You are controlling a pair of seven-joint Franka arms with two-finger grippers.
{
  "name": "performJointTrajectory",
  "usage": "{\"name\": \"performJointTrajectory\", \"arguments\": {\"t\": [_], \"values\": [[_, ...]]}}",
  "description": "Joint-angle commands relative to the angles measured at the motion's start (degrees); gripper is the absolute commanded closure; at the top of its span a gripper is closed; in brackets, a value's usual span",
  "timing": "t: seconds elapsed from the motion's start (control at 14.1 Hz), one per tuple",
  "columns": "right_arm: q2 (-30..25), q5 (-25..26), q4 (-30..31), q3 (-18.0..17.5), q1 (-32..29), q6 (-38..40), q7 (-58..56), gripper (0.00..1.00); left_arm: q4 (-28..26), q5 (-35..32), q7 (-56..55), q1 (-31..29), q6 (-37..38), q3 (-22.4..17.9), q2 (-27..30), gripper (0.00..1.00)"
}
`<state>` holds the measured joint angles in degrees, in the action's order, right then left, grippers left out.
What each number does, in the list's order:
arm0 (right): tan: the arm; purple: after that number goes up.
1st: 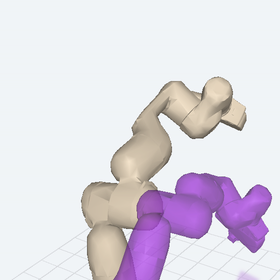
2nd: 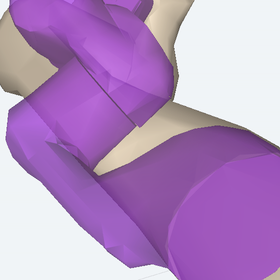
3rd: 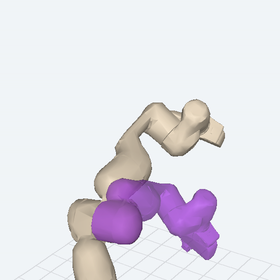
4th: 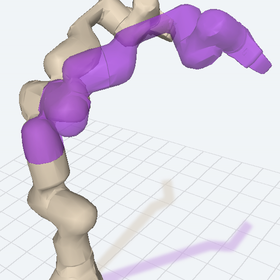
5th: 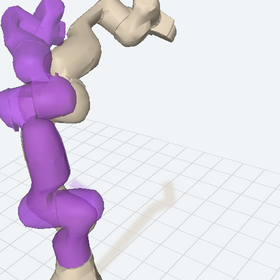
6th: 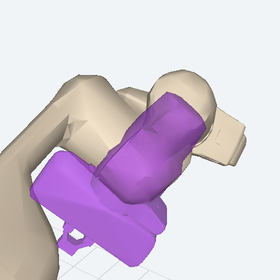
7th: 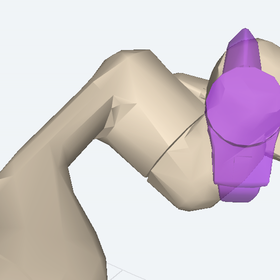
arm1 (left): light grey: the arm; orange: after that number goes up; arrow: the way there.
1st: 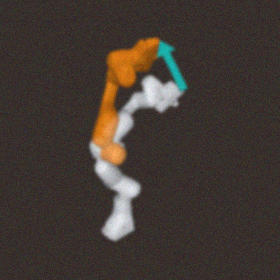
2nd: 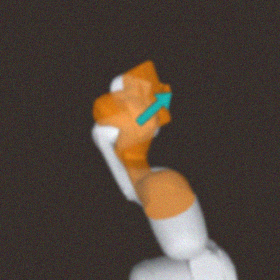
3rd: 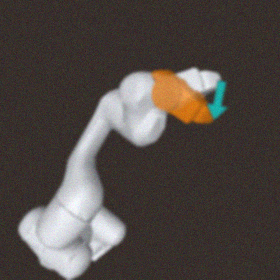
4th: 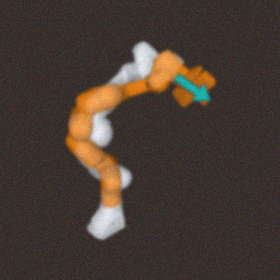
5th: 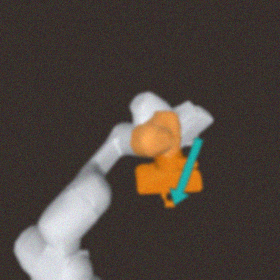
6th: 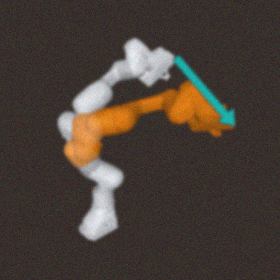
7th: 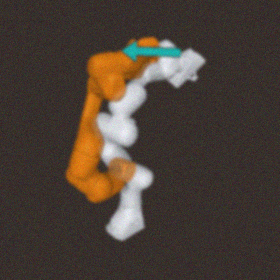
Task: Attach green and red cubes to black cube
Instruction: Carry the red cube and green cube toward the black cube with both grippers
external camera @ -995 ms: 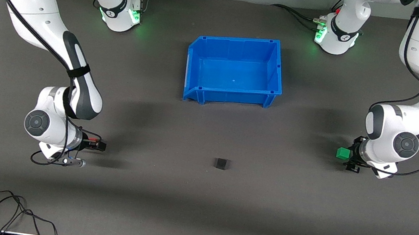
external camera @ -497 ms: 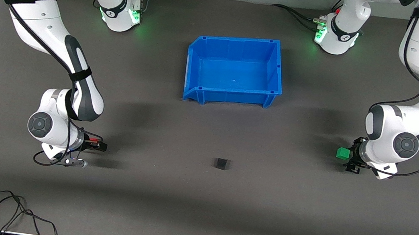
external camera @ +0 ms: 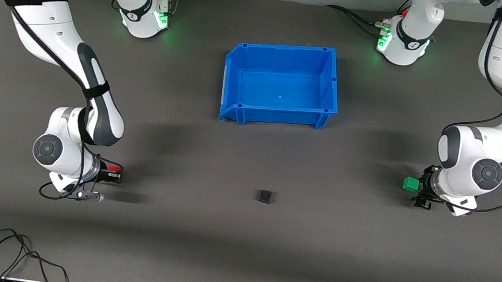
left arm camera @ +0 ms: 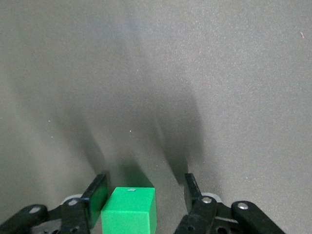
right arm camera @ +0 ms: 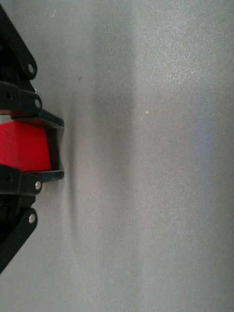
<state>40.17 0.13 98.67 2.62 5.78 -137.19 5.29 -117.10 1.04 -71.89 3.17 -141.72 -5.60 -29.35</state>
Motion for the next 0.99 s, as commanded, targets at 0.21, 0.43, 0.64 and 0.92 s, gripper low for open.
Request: {"name": "performJointTrajectory", "arguments": {"t": [0.21, 0.43, 0.64, 0.92], "values": [[0.4, -1.7, -1.6, 0.4, -0.2, 0.3, 1.3, 0.91, -0.5, 0.6, -0.9, 0.5, 0.9, 0.2, 1.1, 0.52], [-0.7, -15.4, -2.1, 0.7, -0.8, 0.9, 4.7, 1.0, -0.3, 0.6, -0.7, 0.8, 2.8, 0.2, 1.5, 0.96], [-1.1, -22.9, -2.2, 1.0, 0.1, 0.9, 16.1, 1.0, 1.3, 0.8, -1.1, 0.7, 5.4, 0.2, 2.9, 1.0], [-0.4, -23.5, -4.0, 0.8, 4.5, 0.7, 33.2, 1.0, 11.1, 6.6, -5.6, 1.2, 15.5, 0.2, 2.2, 1.0]]}}
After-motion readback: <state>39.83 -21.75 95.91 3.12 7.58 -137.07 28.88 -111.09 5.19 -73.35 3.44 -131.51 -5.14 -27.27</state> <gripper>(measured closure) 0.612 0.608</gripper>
